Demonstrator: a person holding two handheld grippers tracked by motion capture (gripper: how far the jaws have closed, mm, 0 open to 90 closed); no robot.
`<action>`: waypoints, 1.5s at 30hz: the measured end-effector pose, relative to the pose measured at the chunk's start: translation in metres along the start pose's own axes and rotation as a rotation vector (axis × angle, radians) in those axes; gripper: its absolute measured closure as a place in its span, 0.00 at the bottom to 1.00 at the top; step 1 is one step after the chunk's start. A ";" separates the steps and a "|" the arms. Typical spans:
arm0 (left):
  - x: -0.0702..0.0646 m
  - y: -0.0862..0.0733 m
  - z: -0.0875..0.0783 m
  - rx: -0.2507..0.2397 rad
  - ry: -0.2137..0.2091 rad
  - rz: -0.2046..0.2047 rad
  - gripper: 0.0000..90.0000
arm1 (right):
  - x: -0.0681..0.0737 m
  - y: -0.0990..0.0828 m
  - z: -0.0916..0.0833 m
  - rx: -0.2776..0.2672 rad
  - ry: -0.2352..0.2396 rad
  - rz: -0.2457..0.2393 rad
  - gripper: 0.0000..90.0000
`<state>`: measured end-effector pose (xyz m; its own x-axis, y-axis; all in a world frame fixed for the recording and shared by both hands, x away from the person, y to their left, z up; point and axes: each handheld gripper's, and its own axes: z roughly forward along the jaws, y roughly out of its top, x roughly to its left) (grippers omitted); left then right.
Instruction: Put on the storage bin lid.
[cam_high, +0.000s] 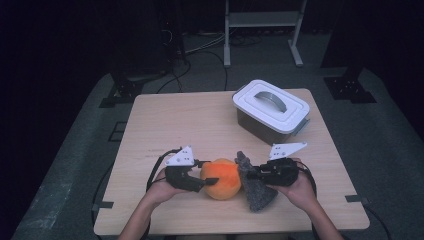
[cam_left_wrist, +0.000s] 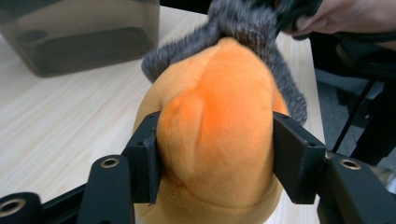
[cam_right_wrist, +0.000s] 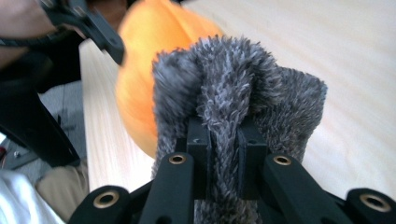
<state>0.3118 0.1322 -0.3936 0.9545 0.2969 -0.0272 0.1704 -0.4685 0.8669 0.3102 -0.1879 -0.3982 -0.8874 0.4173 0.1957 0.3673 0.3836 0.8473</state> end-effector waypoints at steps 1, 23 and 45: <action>-0.002 0.002 0.000 0.014 0.007 0.008 0.47 | 0.001 0.002 -0.002 -0.023 0.008 -0.001 0.87; 0.001 -0.010 0.016 0.017 -0.033 -0.006 0.41 | -0.001 -0.005 0.007 0.034 0.027 0.006 0.87; -0.004 -0.009 0.015 0.024 -0.083 0.043 0.26 | 0.008 -0.001 0.014 0.028 0.080 -0.029 0.86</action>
<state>0.3097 0.1225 -0.4086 0.9780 0.2063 -0.0322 0.1336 -0.4998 0.8558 0.3064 -0.1729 -0.4044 -0.9168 0.3389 0.2113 0.3479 0.4182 0.8391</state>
